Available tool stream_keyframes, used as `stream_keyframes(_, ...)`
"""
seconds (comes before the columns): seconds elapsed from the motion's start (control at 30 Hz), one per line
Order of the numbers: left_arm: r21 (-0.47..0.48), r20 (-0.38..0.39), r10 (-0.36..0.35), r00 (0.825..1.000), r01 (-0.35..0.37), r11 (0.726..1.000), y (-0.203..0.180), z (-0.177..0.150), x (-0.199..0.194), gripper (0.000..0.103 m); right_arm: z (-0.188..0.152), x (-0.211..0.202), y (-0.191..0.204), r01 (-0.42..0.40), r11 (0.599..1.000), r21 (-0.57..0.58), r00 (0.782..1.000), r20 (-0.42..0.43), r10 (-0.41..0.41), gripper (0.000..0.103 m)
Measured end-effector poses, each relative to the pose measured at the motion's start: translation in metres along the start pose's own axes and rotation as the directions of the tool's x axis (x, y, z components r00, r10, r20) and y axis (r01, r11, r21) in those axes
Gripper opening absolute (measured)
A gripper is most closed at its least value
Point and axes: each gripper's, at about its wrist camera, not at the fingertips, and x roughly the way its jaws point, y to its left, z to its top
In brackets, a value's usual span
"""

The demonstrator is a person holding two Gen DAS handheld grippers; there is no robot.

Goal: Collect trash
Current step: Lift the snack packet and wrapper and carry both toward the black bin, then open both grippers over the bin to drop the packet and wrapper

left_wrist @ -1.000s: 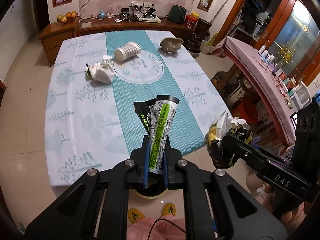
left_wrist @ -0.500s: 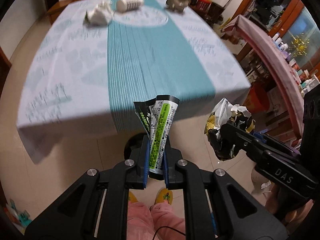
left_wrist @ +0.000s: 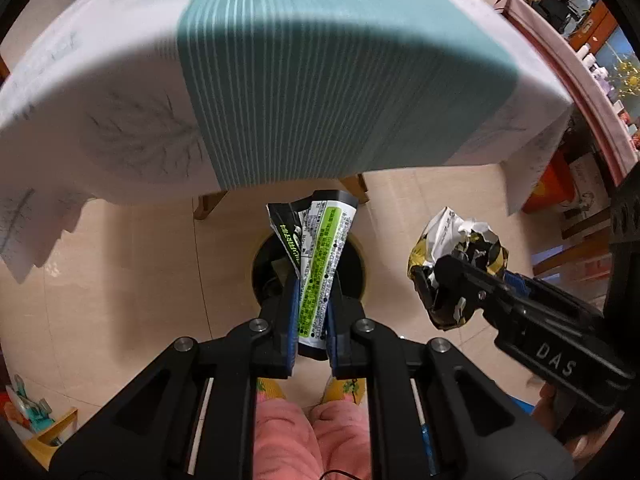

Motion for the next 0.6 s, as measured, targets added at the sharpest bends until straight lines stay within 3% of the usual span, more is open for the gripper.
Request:
stream_keyframes(0.3,-0.003,-0.033,0.011,0.999,-0.011,1.0,0.012,-0.013,0.074,0.009,-0.016,0.087,-0.027,0.022,0.999,0.044,0.998,-0.057,-0.02,0.039)
stream_keyframes(0.6,-0.034,-0.079,0.021,0.997,-0.024,0.999,0.022,-0.017,0.139,0.012,-0.013,0.148,-0.056,0.063,0.994,0.084,0.996,-0.072,-0.057,0.044)
